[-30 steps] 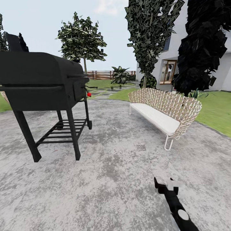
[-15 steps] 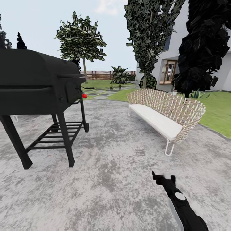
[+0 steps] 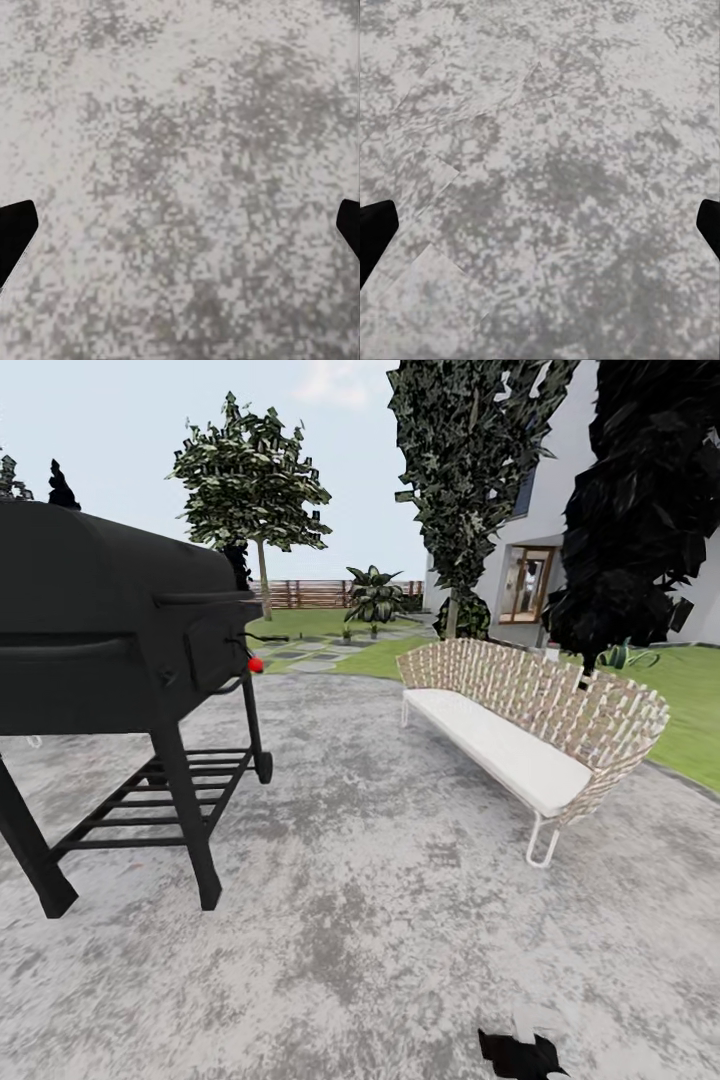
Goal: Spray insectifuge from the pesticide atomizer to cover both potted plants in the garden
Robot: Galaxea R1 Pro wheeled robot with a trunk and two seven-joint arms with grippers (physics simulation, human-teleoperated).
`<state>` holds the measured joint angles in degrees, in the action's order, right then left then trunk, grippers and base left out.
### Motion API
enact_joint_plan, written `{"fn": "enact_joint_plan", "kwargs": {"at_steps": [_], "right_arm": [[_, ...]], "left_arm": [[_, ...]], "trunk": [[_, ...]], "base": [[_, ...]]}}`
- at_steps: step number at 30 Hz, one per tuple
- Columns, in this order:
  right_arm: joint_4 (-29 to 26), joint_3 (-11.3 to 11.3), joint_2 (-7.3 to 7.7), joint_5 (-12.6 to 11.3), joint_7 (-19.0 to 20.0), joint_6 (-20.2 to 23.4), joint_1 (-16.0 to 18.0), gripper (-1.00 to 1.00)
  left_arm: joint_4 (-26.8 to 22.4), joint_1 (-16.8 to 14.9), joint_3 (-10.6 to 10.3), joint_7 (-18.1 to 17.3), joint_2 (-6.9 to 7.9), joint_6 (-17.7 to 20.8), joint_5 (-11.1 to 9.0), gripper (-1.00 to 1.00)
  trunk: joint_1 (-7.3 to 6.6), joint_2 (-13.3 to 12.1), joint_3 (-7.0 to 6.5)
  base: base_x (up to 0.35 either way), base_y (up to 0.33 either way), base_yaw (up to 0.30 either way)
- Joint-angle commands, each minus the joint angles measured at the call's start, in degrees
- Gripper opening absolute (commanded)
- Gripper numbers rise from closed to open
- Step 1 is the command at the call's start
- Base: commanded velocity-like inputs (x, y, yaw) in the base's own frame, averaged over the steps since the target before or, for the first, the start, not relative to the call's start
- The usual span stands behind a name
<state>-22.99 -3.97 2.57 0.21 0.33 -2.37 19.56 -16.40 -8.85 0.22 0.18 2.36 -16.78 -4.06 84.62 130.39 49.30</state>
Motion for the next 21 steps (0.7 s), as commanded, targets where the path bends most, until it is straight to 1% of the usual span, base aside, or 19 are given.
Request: {"fn": "enact_joint_plan", "kwargs": {"at_steps": [1,5,8,13,21], "right_arm": [[2.46,-0.17,0.03,0.03,0.03,-2.63,0.04,1.00],[10.17,-0.16,0.02,0.05,-0.13,-11.15,0.04,1.00],[13.67,-0.17,-0.11,0.03,-0.36,-14.48,0.04,1.00],[20.38,-0.24,-0.53,0.02,-0.34,-15.57,-0.10,1.00],[21.51,-0.25,-0.61,0.00,-0.47,-15.59,-0.21,1.00]], "left_arm": [[0.05,-0.02,-0.17,-0.03,-0.06,-0.18,-0.26,1.00],[0.05,-0.03,-0.50,-0.08,-0.15,-0.18,0.03,1.00],[0.04,-0.03,-0.50,-0.09,-0.10,-0.18,0.08,1.00],[0.05,-0.03,-0.73,-0.09,-0.14,-0.18,0.12,1.00],[0.05,-0.03,-0.57,-0.09,-0.03,-0.18,0.11,1.00]], "trunk": [[0.02,0.02,0.05],[0.02,0.02,0.05],[0.02,0.02,0.05],[0.02,0.02,0.05],[0.02,0.02,0.05]], "base": [[0.340,0.000,0.000],[0.341,0.000,0.000],[0.341,0.000,0.000],[0.341,0.000,0.000],[0.341,0.000,0.000]]}}
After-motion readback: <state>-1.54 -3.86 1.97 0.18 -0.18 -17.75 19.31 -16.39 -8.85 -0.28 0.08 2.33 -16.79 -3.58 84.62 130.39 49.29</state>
